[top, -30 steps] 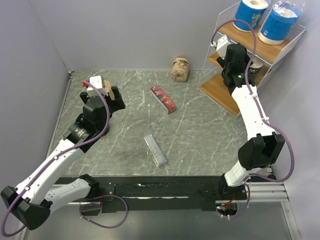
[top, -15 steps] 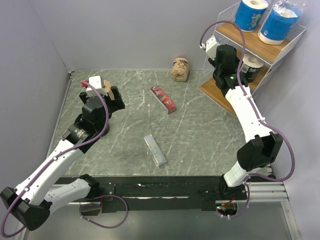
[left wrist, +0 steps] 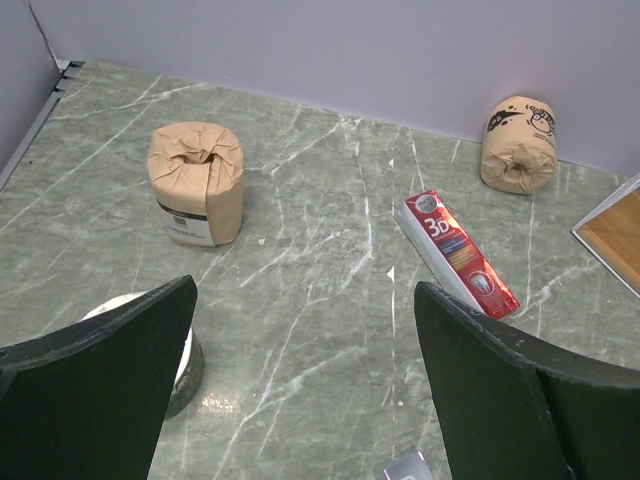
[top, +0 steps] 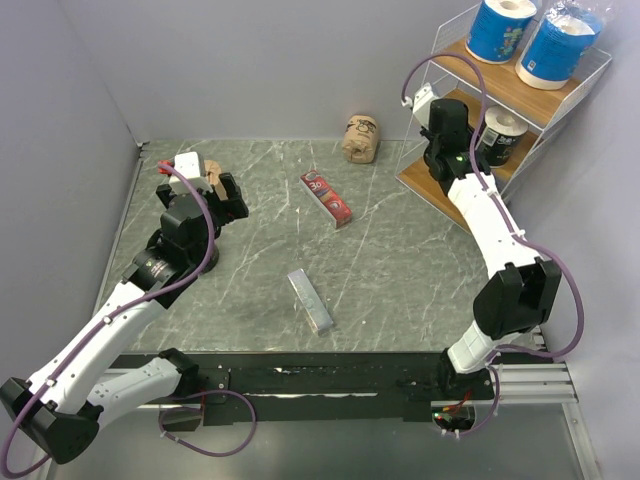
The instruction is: Place and organize the paper towels onto the shelf
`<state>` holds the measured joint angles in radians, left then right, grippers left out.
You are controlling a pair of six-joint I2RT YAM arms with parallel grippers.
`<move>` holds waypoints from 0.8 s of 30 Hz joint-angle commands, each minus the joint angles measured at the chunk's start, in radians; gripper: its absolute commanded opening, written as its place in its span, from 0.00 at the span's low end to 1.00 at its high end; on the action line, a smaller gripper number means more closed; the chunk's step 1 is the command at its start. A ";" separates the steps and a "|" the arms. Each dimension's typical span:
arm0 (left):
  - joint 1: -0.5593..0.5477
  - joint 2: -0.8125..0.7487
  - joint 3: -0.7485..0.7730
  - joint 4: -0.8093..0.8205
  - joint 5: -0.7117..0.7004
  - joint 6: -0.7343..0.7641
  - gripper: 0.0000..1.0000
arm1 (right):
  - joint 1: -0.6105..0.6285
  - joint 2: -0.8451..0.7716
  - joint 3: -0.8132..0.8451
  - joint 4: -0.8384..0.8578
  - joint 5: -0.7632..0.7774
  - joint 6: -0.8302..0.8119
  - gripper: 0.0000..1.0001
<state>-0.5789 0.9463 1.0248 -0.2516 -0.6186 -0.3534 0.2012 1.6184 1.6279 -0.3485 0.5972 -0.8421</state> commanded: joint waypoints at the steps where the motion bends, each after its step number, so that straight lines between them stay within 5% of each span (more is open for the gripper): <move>1: 0.005 -0.012 0.003 0.035 -0.012 0.004 0.96 | -0.043 0.029 -0.003 0.100 0.067 -0.038 0.38; 24: 0.005 -0.004 0.001 0.037 -0.012 0.004 0.97 | -0.143 0.107 0.050 0.215 0.041 -0.077 0.38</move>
<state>-0.5789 0.9466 1.0248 -0.2512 -0.6247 -0.3531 0.0692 1.7416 1.6623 -0.1860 0.6369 -0.9295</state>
